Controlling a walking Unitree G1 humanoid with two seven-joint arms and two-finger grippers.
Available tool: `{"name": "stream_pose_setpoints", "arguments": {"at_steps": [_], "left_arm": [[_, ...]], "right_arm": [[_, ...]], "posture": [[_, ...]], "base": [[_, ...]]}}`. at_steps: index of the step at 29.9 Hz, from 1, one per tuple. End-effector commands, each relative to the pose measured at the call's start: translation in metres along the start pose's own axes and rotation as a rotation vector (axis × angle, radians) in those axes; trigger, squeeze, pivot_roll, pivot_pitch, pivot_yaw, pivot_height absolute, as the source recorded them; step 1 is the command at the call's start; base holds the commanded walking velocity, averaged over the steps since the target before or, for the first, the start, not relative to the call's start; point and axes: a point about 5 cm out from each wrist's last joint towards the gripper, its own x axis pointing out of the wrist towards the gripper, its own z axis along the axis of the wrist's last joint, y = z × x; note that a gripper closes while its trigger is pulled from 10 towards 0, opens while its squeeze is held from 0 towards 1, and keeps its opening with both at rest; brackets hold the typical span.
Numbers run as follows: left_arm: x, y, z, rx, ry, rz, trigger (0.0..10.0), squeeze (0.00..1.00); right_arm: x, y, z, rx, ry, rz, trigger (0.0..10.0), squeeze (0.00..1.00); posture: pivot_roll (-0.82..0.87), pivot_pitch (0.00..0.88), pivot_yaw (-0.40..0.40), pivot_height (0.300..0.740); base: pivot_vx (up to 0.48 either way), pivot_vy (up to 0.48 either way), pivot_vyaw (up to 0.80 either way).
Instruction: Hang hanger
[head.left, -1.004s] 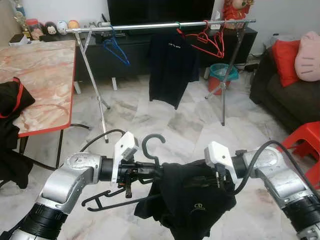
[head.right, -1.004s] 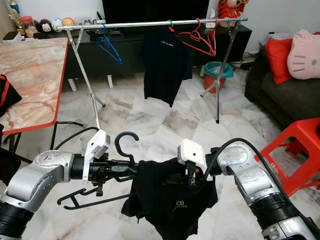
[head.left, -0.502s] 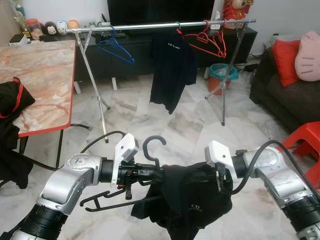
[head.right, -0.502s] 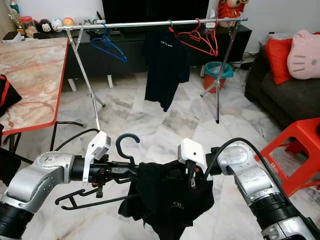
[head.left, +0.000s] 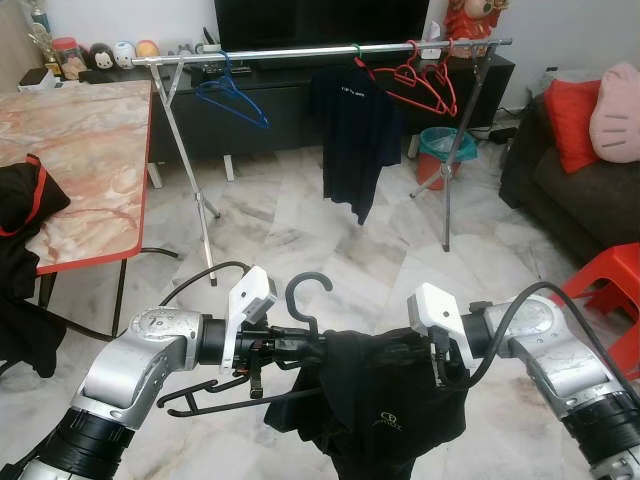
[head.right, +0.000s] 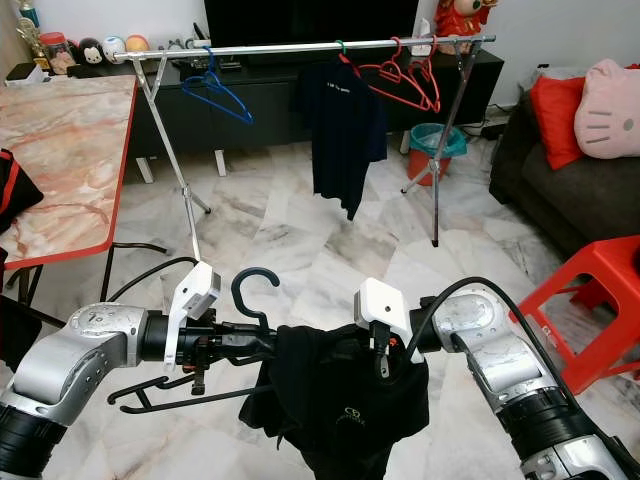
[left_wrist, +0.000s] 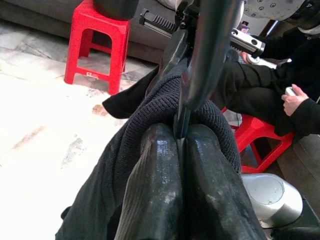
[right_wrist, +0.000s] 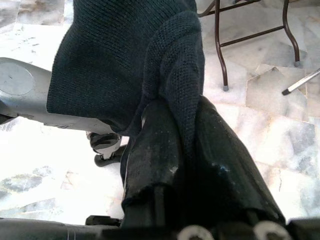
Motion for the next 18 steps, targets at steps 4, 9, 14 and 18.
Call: {"name": "stream_pose_setpoints", "arguments": {"at_steps": [4,9,14,18], "left_arm": [[0.004,-0.003,0.016,0.048,-0.070,-0.028,10.0,1.00],[-0.001,-0.003,0.017,0.050,-0.059,-0.030,10.0,1.00],[-0.012,0.000,0.017,0.050,-0.036,-0.018,10.0,1.00],[-0.015,0.000,0.017,0.052,-0.026,-0.020,10.0,1.00]], "right_arm": [[0.006,0.003,0.001,-0.002,-0.015,0.028,0.0,0.00],[0.007,0.003,0.000,0.002,-0.007,0.024,0.0,0.00],[0.006,0.004,-0.007,0.015,0.023,0.017,0.0,0.00],[0.006,0.005,-0.010,0.020,0.034,0.020,0.0,0.00]], "posture": [[-0.13,0.000,-0.021,0.740],[-0.13,0.000,-0.021,0.740],[-0.13,0.000,-0.021,0.740],[-0.12,0.000,-0.020,0.740]], "base": [[0.000,0.000,0.00],[0.000,0.000,0.00],[0.000,0.000,0.00],[0.000,0.000,0.00]]}}
